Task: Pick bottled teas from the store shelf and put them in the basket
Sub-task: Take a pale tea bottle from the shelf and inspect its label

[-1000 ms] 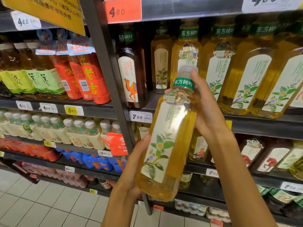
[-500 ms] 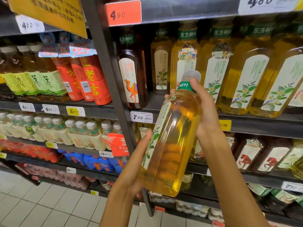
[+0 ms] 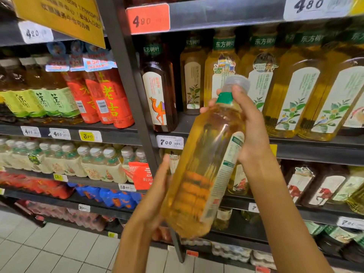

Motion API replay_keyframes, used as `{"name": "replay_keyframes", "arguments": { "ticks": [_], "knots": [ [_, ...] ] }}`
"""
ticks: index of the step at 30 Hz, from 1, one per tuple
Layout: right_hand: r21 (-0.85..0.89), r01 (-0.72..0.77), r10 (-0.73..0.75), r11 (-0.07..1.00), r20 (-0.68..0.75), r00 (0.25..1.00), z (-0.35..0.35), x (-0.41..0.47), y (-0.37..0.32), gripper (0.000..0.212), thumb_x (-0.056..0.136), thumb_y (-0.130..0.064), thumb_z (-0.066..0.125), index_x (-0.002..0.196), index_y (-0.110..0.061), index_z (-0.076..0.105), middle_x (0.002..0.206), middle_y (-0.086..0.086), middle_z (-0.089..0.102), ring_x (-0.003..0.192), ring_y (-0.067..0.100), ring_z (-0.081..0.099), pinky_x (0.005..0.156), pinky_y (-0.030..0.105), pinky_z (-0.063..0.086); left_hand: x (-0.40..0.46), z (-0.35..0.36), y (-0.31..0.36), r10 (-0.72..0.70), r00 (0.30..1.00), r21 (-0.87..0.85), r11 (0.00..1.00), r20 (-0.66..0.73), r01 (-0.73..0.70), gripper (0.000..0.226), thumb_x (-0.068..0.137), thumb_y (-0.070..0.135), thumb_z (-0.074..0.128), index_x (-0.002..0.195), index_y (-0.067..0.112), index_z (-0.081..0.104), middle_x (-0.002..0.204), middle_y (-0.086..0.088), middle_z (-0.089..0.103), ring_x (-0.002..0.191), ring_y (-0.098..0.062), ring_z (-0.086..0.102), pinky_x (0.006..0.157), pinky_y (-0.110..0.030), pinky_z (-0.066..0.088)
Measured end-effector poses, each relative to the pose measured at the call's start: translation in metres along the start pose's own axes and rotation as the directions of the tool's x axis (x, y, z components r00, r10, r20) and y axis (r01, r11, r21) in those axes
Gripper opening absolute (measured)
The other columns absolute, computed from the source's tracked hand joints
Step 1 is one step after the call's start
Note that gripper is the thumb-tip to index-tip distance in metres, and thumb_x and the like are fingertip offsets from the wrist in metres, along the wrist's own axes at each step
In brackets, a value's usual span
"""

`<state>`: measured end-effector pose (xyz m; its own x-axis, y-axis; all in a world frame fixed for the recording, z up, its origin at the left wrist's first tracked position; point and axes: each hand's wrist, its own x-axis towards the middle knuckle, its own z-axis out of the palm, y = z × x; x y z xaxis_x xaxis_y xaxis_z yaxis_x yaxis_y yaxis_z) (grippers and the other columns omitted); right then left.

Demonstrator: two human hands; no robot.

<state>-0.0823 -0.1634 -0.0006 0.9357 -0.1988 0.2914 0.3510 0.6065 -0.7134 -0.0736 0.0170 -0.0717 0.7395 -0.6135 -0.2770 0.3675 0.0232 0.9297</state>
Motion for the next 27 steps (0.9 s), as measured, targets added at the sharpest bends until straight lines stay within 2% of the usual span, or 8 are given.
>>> {"name": "replay_keyframes", "arguments": {
  "ticks": [4, 9, 12, 16, 18, 19, 22, 27],
  "knots": [
    [-0.207, 0.034, -0.056, 0.978, -0.104, 0.993, 0.004, 0.001, -0.002, 0.016, 0.087, -0.029, 0.065, 0.092, -0.014, 0.063, 0.077, 0.006, 0.07, 0.073, 0.023, 0.068, 0.071, 0.036, 0.056, -0.008, 0.006, -0.003, 0.077, 0.996, 0.002, 0.997, 0.042, -0.077, 0.051, 0.069, 0.073, 0.04, 0.093, 0.044, 0.075, 0.102, 0.009, 0.074, 0.097, -0.01, 0.07, 0.068, -0.02, 0.056],
    [-0.274, -0.04, 0.011, 0.961, -0.108, 0.994, 0.005, 0.002, -0.004, 0.032, 0.086, -0.036, 0.066, 0.105, -0.01, 0.061, 0.084, 0.007, 0.074, 0.078, 0.022, 0.071, 0.066, 0.031, 0.057, 0.001, 0.007, -0.018, 0.156, 0.985, -0.182, 0.973, 0.072, -0.141, 0.062, 0.073, 0.068, 0.053, 0.12, 0.03, 0.066, 0.12, -0.004, 0.068, 0.11, -0.022, 0.065, 0.078, -0.029, 0.057],
    [-0.183, -0.055, 0.056, 0.981, 0.0, 0.998, -0.001, 0.005, -0.005, 0.038, 0.093, -0.041, 0.051, 0.113, -0.011, 0.06, 0.098, 0.014, 0.073, 0.09, 0.029, 0.069, 0.076, 0.036, 0.057, 0.004, 0.012, -0.024, 0.14, 0.984, -0.293, 0.951, 0.11, -0.102, 0.063, 0.083, 0.06, 0.05, 0.127, 0.016, 0.06, 0.111, -0.007, 0.07, 0.099, -0.023, 0.068, 0.079, -0.034, 0.055],
    [-0.049, -0.121, 0.127, 0.991, 0.145, 0.981, 0.002, 0.007, 0.002, 0.052, 0.088, -0.048, 0.043, 0.109, -0.005, 0.06, 0.091, 0.014, 0.073, 0.086, 0.028, 0.071, 0.083, 0.041, 0.056, -0.008, 0.015, -0.023, 0.193, 0.977, -0.189, 0.96, -0.087, -0.207, 0.067, 0.1, 0.046, 0.02, 0.137, -0.006, 0.041, 0.121, -0.015, 0.062, 0.11, -0.027, 0.059, 0.096, -0.037, 0.044],
    [-0.004, -0.137, 0.135, 0.991, 0.18, 0.974, 0.003, 0.006, 0.001, 0.05, 0.087, -0.048, 0.046, 0.102, -0.004, 0.062, 0.082, 0.012, 0.072, 0.08, 0.026, 0.07, 0.08, 0.039, 0.057, 0.002, 0.018, -0.03, 0.156, 0.985, -0.209, 0.968, 0.075, -0.137, 0.064, 0.096, 0.052, 0.033, 0.13, 0.003, 0.055, 0.103, -0.004, 0.069, 0.092, -0.016, 0.066, 0.082, -0.029, 0.052],
    [-0.01, -0.137, 0.137, 0.99, 0.169, 0.976, 0.003, 0.006, 0.0, 0.047, 0.088, -0.047, 0.048, 0.101, -0.004, 0.062, 0.082, 0.012, 0.072, 0.078, 0.026, 0.07, 0.078, 0.038, 0.057, 0.004, 0.013, -0.03, 0.063, 0.984, -0.32, 0.948, 0.166, -0.007, 0.059, 0.091, 0.057, 0.04, 0.117, 0.013, 0.068, 0.093, 0.001, 0.072, 0.082, -0.012, 0.069, 0.072, -0.025, 0.055],
    [-0.154, -0.103, 0.104, 0.983, -0.003, 0.995, 0.003, 0.006, -0.001, 0.043, 0.089, -0.046, 0.056, 0.106, -0.007, 0.062, 0.085, 0.013, 0.073, 0.078, 0.026, 0.069, 0.075, 0.038, 0.055, 0.004, 0.007, -0.024, 0.204, 0.976, -0.198, 0.962, 0.074, -0.186, 0.051, 0.071, 0.067, 0.05, 0.101, 0.034, 0.075, 0.099, 0.003, 0.075, 0.092, -0.014, 0.071, 0.071, -0.023, 0.056],
    [-0.297, -0.125, 0.076, 0.947, -0.172, 0.982, 0.006, 0.008, 0.001, 0.034, 0.089, -0.049, 0.058, 0.096, -0.018, 0.069, 0.092, 0.016, 0.074, 0.087, 0.029, 0.07, 0.09, 0.048, 0.054, 0.002, 0.012, -0.021, 0.198, 0.979, -0.293, 0.94, 0.051, -0.175, 0.042, 0.063, 0.056, 0.069, 0.096, 0.033, 0.077, 0.097, -0.003, 0.076, 0.087, -0.018, 0.073, 0.068, -0.031, 0.059]
  ]
}}
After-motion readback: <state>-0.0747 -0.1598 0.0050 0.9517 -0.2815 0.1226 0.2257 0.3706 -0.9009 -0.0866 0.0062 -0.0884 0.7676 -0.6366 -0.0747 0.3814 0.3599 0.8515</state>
